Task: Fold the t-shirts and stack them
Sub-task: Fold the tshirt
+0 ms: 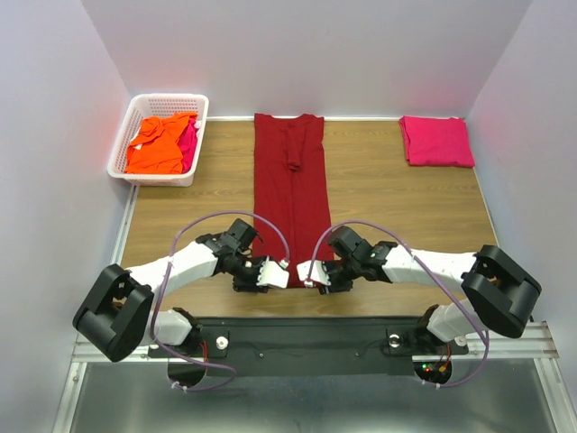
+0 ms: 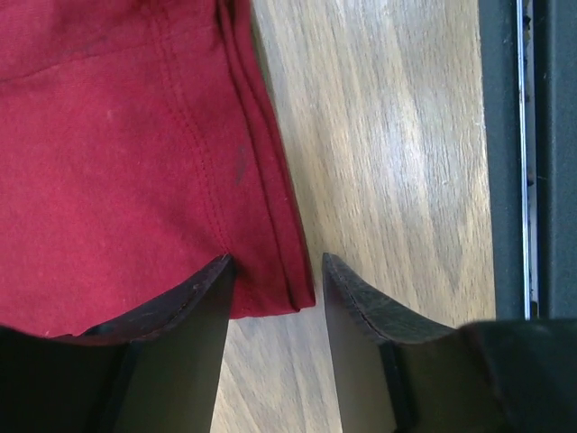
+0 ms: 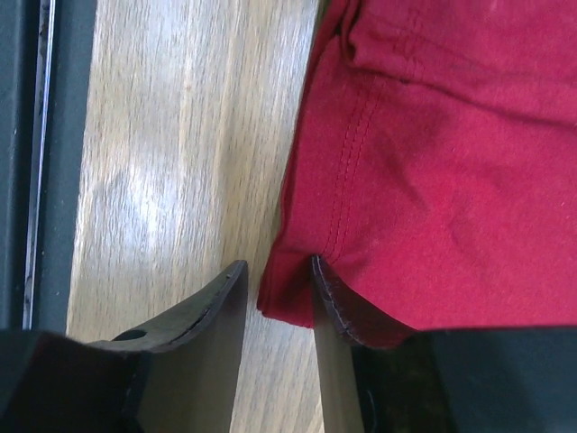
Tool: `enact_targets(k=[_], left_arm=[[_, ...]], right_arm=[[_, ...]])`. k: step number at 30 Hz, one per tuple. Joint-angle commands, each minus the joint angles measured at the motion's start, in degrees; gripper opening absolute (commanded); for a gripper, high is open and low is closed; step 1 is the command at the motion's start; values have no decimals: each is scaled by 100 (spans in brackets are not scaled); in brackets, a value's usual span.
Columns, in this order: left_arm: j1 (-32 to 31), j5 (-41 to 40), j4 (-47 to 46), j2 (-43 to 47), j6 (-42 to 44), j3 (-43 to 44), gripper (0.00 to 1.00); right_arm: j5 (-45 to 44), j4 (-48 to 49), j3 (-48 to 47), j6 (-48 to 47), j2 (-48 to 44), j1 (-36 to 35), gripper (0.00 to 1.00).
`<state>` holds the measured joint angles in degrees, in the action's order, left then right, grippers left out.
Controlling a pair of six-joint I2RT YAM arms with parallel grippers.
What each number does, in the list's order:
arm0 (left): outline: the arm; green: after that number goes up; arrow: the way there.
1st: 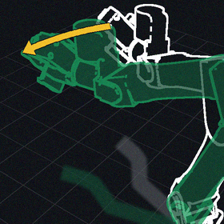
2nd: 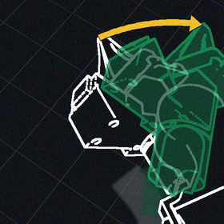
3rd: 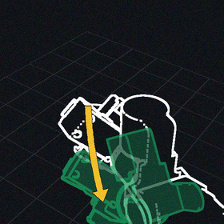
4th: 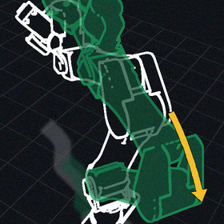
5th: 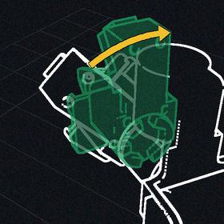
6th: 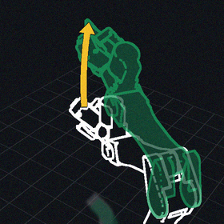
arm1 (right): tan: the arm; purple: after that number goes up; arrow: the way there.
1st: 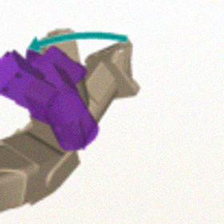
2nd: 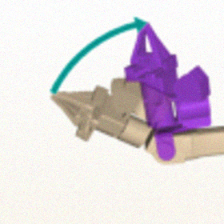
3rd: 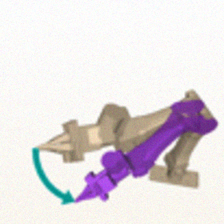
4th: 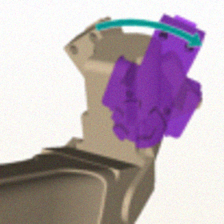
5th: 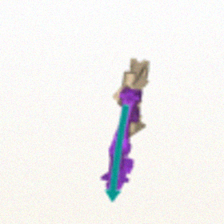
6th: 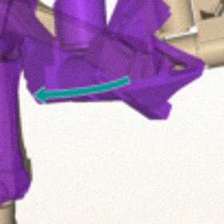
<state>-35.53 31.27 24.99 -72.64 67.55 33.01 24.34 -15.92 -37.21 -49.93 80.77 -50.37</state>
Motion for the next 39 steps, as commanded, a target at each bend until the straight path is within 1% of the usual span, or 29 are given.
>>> enact_targets(k=[1, 3, 4, 6, 8, 10, 11, 12, 13, 17, 22, 29, 31, 32, 33, 34, 35, 37, 38, 39], left_arm=[[-279, -357, 6, -66, -347, 126, 52], [-375, -489, -91, -49, -505, 117, 50], [-393, -542, -135, -48, -575, 100, 45], [-420, -586, -170, -57, -611, 117, 41], [-420, -639, -162, -83, -620, 126, 40], [-420, -639, -170, -92, -620, 135, 39], [-429, -639, -162, -101, -611, 135, 37], [-420, -631, -135, -101, -594, 152, 31], [-429, -604, -118, -101, -594, 153, 31], [-420, -516, -21, -127, -489, 153, 31], [-420, -543, -3, -233, -488, 223, 31], [-429, -472, 23, -233, -523, 205, 34], [-420, -481, 41, -189, -532, 162, 33], [-420, -481, 41, -163, -506, 161, 30], [-420, -472, 84, -145, -471, 153, 27], [-420, -472, 128, -119, -401, 144, 20], [-420, -464, 198, -110, -374, 153, 14], [-411, -428, 286, -101, -339, 196, 3], [-402, -420, 304, -92, -348, 223, 0], [-376, -359, 400, -92, -322, 319, 0]], right_arm=[[-648, 203, 310, 71, 149, -201, 39], [-772, 247, 372, 63, 123, -245, 38], [-860, 265, 407, 89, 106, -280, 38], [-861, 256, 416, 168, 1, -280, 39], [-765, 248, 451, 247, -377, -289, 43], [-746, 239, 460, 308, -806, -307, 45], [-772, 221, 434, 326, -922, -342, 46], [-799, 212, 408, 396, -1071, -359, 47], [-808, 169, 329, 423, -1116, -360, 53], [-747, 160, 215, 423, -1099, -368, 63], [-650, 238, 258, 318, -704, -360, 63], [-816, 827, 610, 300, -177, -386, 60], [-948, 863, 610, 335, -45, -386, 51], [-992, 863, 653, 352, -35, -386, 47], [-1001, 863, 680, 353, -44, -386, 39], [-1045, 871, 706, 379, -96, -386, 33], [-1080, 863, 759, 405, -123, -386, 23], [-1159, 854, 794, 501, -210, -395, 13], [-1255, 828, 794, 546, -307, -386, 3], [-1300, 802, 751, 650, -377, -386, 0]])
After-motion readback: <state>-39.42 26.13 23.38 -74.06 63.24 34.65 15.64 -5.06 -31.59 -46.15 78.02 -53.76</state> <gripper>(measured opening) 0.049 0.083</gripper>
